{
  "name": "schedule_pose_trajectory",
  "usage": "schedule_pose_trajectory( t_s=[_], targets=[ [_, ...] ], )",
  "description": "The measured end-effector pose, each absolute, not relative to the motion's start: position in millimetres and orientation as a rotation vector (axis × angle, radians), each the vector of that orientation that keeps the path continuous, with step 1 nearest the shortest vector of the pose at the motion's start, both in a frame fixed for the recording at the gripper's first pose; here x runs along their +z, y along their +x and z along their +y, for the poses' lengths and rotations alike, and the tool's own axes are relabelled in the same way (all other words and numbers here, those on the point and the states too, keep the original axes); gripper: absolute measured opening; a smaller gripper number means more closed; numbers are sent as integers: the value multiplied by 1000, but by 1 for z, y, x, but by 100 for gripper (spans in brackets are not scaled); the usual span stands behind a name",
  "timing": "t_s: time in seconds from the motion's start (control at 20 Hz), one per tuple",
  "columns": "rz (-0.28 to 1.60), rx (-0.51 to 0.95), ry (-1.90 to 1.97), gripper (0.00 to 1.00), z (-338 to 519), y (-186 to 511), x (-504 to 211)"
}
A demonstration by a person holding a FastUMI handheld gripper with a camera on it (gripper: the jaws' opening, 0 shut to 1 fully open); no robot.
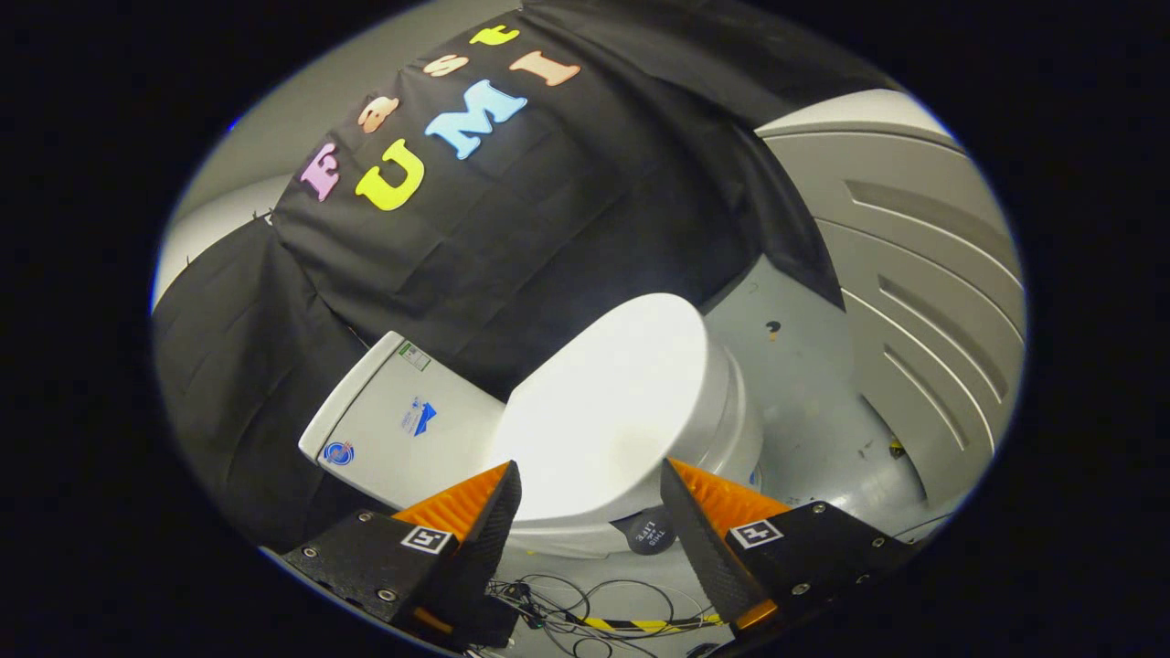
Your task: Open the toilet lid.
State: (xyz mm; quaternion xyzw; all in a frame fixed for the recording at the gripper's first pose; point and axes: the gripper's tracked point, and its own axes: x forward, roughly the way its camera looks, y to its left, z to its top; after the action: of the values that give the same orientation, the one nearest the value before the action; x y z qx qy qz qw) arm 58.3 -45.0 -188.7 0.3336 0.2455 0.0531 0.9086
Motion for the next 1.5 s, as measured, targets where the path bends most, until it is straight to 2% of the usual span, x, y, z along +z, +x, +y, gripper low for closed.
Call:
schedule_pose_trajectory(
  t_s=[0.45,0.7,1.05,1.2,1.5],
  targets=[
    [706,83,888,94,-37,56,-266],
    [763,77,1007,93,-30,55,-283],
    [791,113,1220,47,-21,54,-284],
    [810,127,1263,40,-16,57,-287],
    [796,119,1259,5,-15,60,-285]
  ],
)
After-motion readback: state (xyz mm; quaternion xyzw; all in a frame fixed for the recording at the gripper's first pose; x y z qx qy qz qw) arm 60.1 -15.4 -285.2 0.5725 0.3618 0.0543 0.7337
